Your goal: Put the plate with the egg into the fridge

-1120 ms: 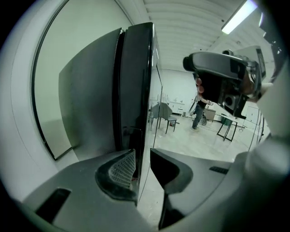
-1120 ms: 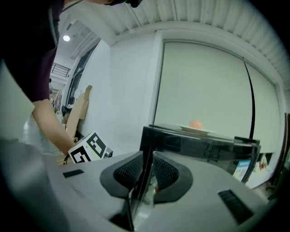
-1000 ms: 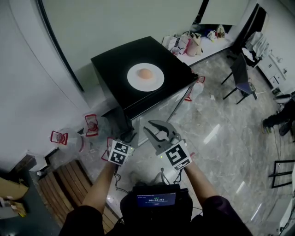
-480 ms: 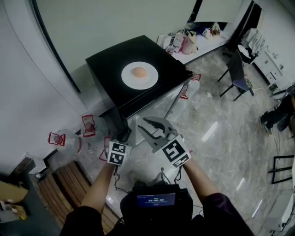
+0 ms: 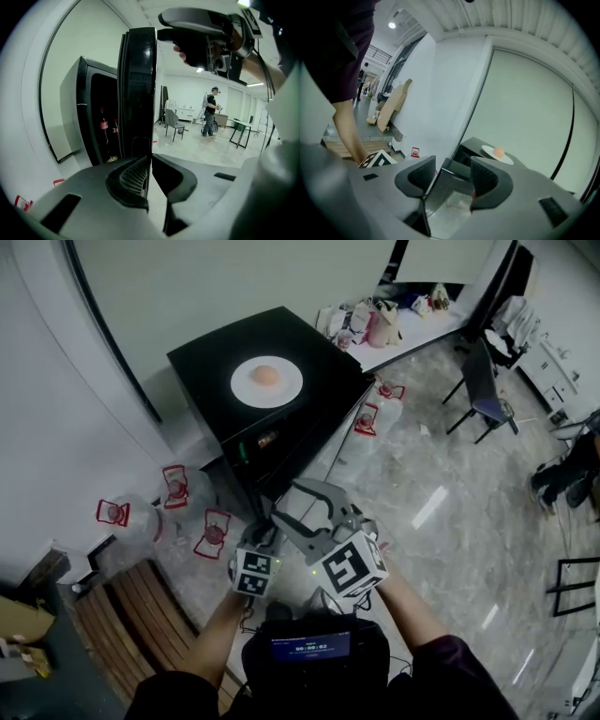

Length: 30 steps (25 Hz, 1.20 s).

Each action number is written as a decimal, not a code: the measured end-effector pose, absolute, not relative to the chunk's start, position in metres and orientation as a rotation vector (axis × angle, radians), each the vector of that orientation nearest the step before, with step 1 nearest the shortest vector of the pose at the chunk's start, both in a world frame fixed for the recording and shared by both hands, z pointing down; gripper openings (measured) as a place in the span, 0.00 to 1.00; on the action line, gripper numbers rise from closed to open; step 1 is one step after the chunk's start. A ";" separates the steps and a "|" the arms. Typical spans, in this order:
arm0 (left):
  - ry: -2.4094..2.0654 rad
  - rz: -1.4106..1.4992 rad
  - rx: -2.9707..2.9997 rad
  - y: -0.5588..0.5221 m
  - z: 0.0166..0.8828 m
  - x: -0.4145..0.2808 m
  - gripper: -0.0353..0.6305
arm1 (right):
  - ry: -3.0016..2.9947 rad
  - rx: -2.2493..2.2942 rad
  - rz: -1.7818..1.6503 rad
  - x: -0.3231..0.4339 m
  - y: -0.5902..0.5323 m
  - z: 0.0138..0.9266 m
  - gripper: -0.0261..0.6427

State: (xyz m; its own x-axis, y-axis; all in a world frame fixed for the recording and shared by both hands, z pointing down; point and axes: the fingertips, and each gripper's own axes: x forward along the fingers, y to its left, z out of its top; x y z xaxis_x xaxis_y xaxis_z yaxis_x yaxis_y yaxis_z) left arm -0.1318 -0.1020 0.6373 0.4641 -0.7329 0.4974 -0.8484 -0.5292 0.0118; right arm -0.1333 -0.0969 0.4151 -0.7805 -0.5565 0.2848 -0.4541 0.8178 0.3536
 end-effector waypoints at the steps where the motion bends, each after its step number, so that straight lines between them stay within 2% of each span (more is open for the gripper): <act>1: -1.366 0.646 2.451 -0.099 0.637 -0.128 0.11 | -2.614 0.750 -0.420 -0.136 -0.093 0.412 0.36; 10: -1.392 0.642 2.435 -0.082 0.636 -0.102 0.11 | -2.396 0.724 -0.556 -0.136 -0.092 0.445 0.36; 13: -1.335 0.583 2.444 -0.078 0.629 -0.099 0.11 | -2.411 0.729 -0.496 -0.132 -0.094 0.445 0.32; 24: -1.520 0.382 2.580 -0.077 0.526 -0.146 0.12 | -2.372 0.709 -0.521 -0.127 -0.090 0.445 0.30; 30: -1.494 0.349 2.654 -0.088 0.504 -0.133 0.12 | -2.330 0.697 -0.542 -0.096 -0.073 0.449 0.30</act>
